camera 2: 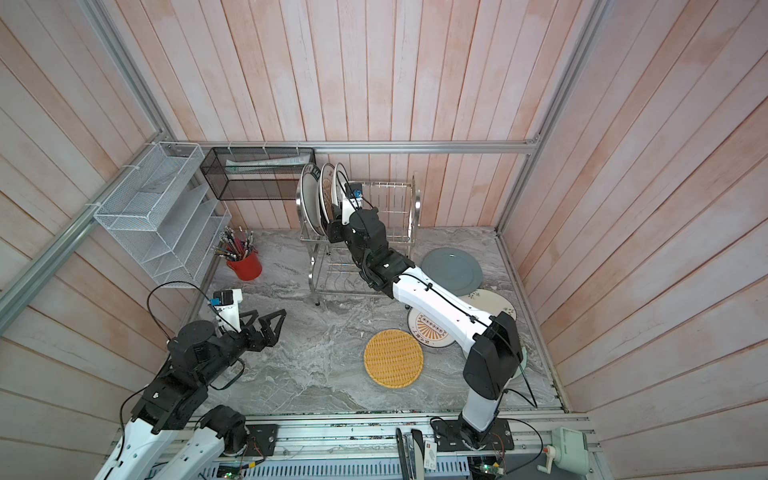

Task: Load the plates into the dish rack
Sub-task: 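Lower the white plate into the upper tier slot beside the sunburst plate, then open the right gripper and withdraw it from the rack toward the table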

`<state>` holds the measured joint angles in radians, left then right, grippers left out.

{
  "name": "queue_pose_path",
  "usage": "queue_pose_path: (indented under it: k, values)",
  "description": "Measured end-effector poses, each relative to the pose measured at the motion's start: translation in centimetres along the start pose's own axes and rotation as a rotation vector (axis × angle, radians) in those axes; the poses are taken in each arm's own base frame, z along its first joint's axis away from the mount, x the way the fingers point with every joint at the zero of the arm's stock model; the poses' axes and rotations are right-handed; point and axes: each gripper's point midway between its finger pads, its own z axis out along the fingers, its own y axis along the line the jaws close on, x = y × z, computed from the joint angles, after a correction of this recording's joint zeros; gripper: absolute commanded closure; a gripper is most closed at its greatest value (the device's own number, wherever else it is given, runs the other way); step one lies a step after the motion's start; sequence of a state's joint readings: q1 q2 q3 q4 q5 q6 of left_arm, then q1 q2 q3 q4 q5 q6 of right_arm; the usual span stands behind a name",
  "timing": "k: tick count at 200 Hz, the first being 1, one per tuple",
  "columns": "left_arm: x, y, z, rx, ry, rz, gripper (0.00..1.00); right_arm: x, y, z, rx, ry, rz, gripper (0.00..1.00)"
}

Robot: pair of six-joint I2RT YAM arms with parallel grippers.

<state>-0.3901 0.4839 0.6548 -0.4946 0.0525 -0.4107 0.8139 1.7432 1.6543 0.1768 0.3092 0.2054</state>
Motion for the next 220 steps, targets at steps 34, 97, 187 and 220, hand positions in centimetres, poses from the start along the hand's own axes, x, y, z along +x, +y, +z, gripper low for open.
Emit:
queue_pose_path:
  k: [34,97,187,220]
  values:
    - [0.0,0.0,0.0,0.000,0.000,0.000,0.00,0.4,0.2,0.2,-0.010,0.012,-0.001,0.68]
    - [0.0,0.0,0.0,0.000,0.001,0.000,0.00,0.3,0.9,0.0,-0.056,0.021,0.049,0.59]
    - [0.0,0.0,0.0,-0.001,0.002,0.000,0.00,-4.1,1.3,-3.1,-0.103,-0.055,0.099,0.48]
    - [0.0,0.0,0.0,-0.001,0.002,0.000,0.00,-4.6,0.5,-6.5,-0.116,-0.057,0.088,0.36]
